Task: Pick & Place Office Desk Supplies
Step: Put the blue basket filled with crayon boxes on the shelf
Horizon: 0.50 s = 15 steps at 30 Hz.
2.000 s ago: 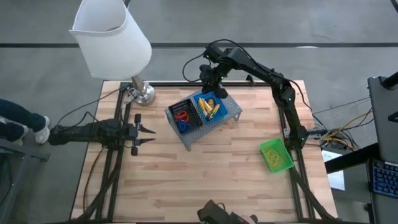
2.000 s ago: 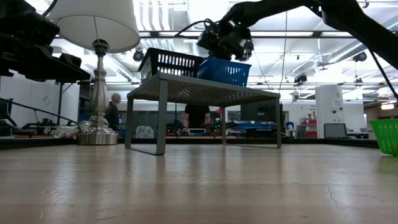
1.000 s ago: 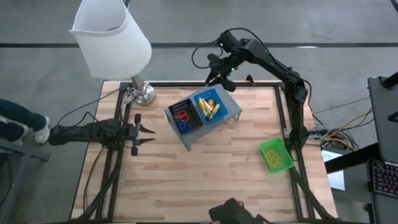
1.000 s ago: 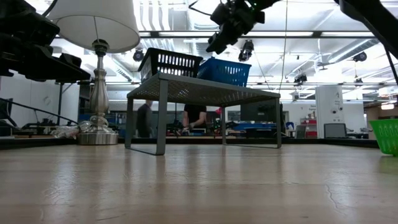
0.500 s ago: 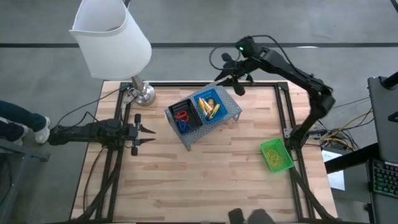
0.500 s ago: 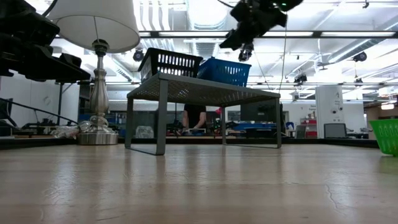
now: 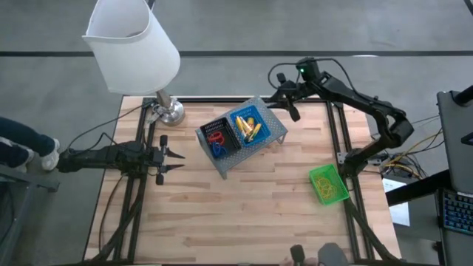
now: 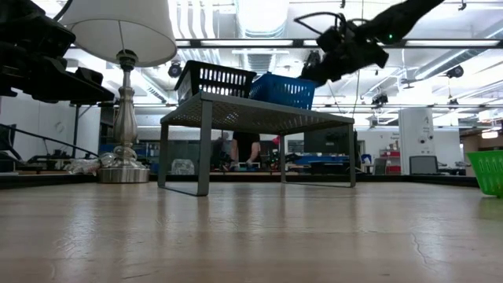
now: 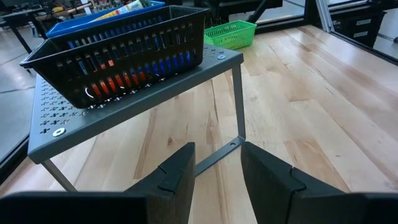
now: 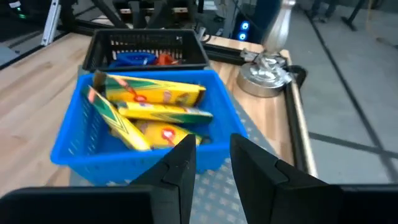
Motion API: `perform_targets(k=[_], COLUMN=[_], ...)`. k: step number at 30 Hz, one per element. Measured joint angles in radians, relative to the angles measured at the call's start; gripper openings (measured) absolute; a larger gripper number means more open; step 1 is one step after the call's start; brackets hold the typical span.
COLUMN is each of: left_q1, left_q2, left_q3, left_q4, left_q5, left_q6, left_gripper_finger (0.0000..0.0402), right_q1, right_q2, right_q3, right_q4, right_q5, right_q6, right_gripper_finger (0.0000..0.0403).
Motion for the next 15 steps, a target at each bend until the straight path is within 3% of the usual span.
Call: perform_targets(k=[7, 15], left_q1=[0.000, 0.000], left_q2=[0.000, 0.000], left_q3=[0.000, 0.000], left_q4=[0.000, 0.000], left_q5=[0.000, 0.000], left_q6=[0.000, 0.000], left_gripper_finger=[0.0133, 0.0133], right_q1=[-0.069, -0.081], right_q2=[0.055, 0.162], right_q3=[-0.043, -0.040], right_q4=[0.115, 0.136], right_q5=[-0.141, -0.162], right_q6=[-0.022, -0.033], right_gripper_finger=[0.0075, 0.0075])
